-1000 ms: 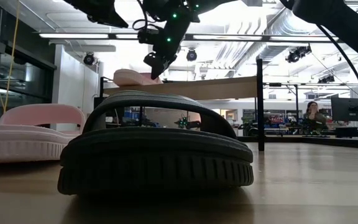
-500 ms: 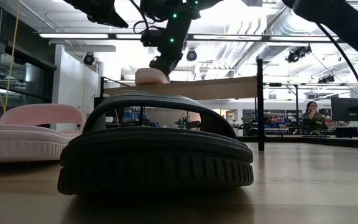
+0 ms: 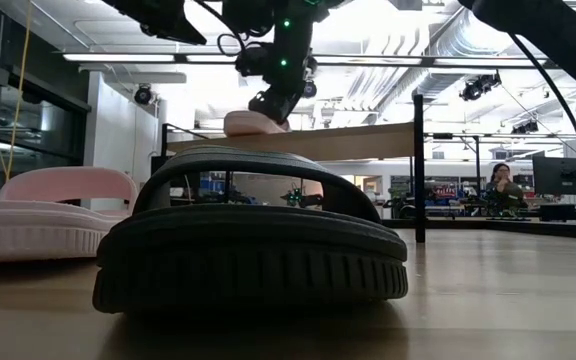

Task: Pick and place slides into the shelf
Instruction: Put the right pink slide on the shelf, then put the pink slide on the shelf

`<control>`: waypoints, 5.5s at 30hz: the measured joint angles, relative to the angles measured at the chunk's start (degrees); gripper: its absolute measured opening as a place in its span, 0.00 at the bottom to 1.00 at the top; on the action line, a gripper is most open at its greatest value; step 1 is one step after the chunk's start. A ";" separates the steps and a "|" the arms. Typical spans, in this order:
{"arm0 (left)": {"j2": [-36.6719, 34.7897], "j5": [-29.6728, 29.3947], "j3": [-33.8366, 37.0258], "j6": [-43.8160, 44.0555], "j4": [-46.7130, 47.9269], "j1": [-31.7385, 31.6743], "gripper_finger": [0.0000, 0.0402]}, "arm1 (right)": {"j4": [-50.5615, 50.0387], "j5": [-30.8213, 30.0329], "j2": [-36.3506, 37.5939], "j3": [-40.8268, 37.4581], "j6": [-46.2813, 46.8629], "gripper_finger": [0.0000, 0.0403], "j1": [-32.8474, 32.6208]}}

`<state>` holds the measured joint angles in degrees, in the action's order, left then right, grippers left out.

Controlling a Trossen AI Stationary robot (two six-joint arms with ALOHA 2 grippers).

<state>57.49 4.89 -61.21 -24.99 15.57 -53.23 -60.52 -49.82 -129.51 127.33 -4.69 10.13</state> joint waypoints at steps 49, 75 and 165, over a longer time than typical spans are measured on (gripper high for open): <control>0.02 0.68 0.00 1.42 0.19 0.00 0.58 | -14.52 5.56 0.20 3.96 13.80 0.33 -1.76; 0.02 18.12 0.00 5.95 16.57 0.04 0.58 | -12.54 16.07 1.57 7.67 5.89 0.52 -5.51; 3.33 27.11 32.30 41.22 10.67 27.40 0.58 | -6.05 33.56 1.31 7.65 4.66 0.52 -22.92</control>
<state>60.83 32.00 -28.91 16.23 26.24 -25.83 -66.57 -16.26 -128.20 134.98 -0.03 -12.80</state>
